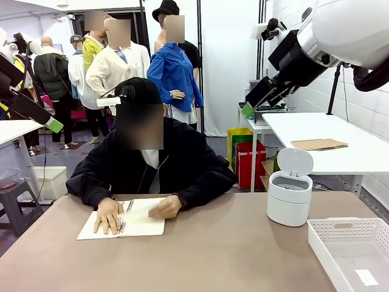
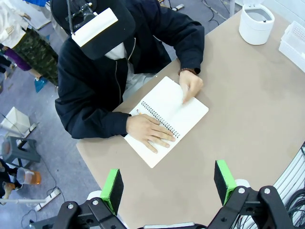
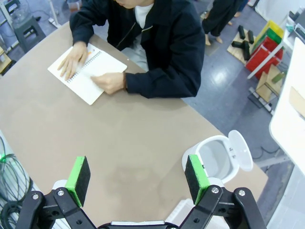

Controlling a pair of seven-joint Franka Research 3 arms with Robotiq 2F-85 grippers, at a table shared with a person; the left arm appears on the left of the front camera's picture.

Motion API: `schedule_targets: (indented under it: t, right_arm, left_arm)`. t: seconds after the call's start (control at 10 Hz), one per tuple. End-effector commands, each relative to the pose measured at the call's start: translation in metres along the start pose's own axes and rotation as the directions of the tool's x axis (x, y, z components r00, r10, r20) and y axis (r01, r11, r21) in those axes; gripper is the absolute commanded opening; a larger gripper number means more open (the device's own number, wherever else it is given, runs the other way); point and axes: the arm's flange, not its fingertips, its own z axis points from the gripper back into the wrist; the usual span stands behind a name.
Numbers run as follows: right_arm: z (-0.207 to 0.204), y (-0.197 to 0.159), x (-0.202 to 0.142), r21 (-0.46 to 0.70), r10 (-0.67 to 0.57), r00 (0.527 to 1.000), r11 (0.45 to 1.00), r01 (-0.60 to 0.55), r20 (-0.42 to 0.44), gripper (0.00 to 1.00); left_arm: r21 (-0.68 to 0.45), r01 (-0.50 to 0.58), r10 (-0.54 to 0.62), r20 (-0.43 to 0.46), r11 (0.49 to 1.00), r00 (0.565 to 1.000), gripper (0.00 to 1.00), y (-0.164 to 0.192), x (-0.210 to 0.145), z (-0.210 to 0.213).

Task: Sort the paper based on its condition.
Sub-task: If a person hands you a paper, place it in the Organizing basket , and if it's crumpled, put it in the Trash can.

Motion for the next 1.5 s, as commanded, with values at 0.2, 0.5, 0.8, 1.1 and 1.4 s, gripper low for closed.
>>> schedule_targets:
  t: [0.2,0.5,0.8,1.1,1.4]
  right_arm:
    - [-0.0018,-0.0003,0.0000,0.003,-0.001,1.000,1.000,0.001,-0.002,1.00]
    - [-0.0018,-0.0003,0.0000,0.003,-0.001,1.000,1.000,0.001,-0.002,1.00]
    - [-0.0018,-0.0003,0.0000,0.003,-0.001,1.000,1.000,0.001,-0.002,1.00]
    - [-0.0018,-0.0003,0.0000,0.003,-0.001,1.000,1.000,0.001,-0.002,1.00]
    - [-0.0018,-0.0003,0.0000,0.003,-0.001,1.000,1.000,0.001,-0.002,1.00]
  left_arm:
    - [-0.006,-0.004,0.004,0.000,1.000,1.000,1.00,0.0013,0.0004,0.0006]
    - [-0.006,-0.004,0.004,0.000,1.000,1.000,1.00,0.0013,0.0004,0.0006]
    - [-0.006,-0.004,0.004,0.000,1.000,1.000,1.00,0.0013,0.0004,0.0006]
    - [-0.006,-0.004,0.004,0.000,1.000,1.000,1.00,0.0013,0.0004,0.0006]
    - [-0.006,-0.004,0.004,0.000,1.000,1.000,1.00,0.0013,0.0004,0.0006]
